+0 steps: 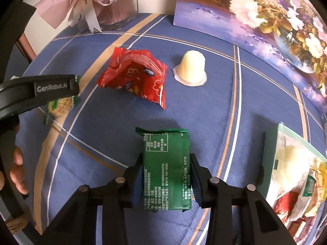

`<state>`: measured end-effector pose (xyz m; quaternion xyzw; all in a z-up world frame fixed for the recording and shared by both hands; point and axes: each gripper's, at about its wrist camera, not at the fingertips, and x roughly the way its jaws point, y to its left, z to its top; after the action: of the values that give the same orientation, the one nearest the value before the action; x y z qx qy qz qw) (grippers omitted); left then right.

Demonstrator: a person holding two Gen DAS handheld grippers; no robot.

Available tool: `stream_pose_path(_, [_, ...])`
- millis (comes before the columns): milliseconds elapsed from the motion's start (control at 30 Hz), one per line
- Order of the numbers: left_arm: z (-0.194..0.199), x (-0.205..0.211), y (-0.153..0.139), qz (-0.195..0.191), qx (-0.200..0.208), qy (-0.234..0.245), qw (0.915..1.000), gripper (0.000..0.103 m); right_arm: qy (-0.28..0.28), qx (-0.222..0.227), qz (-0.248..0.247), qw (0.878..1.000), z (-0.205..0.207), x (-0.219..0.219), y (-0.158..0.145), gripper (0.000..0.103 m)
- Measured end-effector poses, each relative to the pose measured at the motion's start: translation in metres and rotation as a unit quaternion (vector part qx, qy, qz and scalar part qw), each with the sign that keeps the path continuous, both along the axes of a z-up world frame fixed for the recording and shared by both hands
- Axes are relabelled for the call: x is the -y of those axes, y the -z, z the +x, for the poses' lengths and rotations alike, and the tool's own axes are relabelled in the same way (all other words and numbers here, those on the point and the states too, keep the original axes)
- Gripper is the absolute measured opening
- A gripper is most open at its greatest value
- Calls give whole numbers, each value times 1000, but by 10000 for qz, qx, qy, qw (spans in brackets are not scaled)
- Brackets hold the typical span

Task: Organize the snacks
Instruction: 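Lift and carry both snacks over the white tray with both tools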

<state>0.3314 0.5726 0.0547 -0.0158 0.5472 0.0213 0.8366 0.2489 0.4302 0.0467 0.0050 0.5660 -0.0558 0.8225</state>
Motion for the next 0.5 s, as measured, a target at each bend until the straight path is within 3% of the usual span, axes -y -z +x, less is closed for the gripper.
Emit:
stream_pose_path(233, [-13, 5, -5, -234, -128, 107, 9996, 53, 71, -78, -44, 9999, -14, 6, -8, 42])
stream_pose_path(400, [-24, 1, -13, -636, -205, 142, 9977, 52, 145, -87, -55, 9998, -25, 15, -16, 42])
stream_pose_path(500, [-31, 5, -21, -607, -176, 195, 9978, 52, 219, -31, -14, 9998, -33, 21, -26, 42])
